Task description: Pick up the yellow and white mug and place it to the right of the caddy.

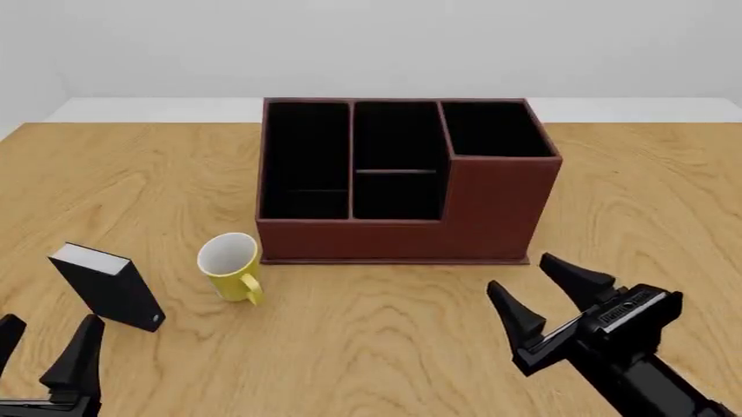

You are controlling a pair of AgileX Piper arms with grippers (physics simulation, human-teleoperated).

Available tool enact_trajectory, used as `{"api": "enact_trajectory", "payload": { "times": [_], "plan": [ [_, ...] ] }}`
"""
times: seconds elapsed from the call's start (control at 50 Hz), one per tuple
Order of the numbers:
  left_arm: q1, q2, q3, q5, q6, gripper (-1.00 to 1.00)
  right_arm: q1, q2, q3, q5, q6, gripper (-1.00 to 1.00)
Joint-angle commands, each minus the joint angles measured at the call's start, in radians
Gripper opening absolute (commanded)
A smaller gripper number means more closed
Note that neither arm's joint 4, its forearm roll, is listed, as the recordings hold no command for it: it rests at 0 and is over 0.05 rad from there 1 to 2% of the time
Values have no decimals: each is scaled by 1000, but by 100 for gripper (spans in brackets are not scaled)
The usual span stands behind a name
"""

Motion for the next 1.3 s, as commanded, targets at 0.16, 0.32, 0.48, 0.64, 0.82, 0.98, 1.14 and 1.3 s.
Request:
{"api": "enact_trajectory", "payload": {
  "times": [0.16, 0.32, 0.48, 0.64, 0.82, 0.98, 1.14, 1.3],
  "plan": [
    [0, 0, 0, 0, 0, 100, 86, 266, -75, -172, 7, 100],
    [0, 0, 0, 0, 1, 100, 116, 346, -112, -201, 2, 100],
    [-1, 42, 5, -47, 0, 100, 151, 402, -153, -206, -1, 100],
    [-1, 41, 5, -46, 0, 100, 166, 434, -179, -217, -1, 100],
    [-1, 26, 5, -31, 0, 100, 202, 499, -211, -233, -5, 100],
    [-1, 48, 5, -52, 0, 100, 226, 559, -248, -250, -8, 100],
    [-1, -2, -2, 3, 0, 100, 245, 586, -295, -228, -30, 100],
    [-1, 19, 5, -23, 0, 100, 261, 608, -342, -204, -37, 100]
  ]
}}
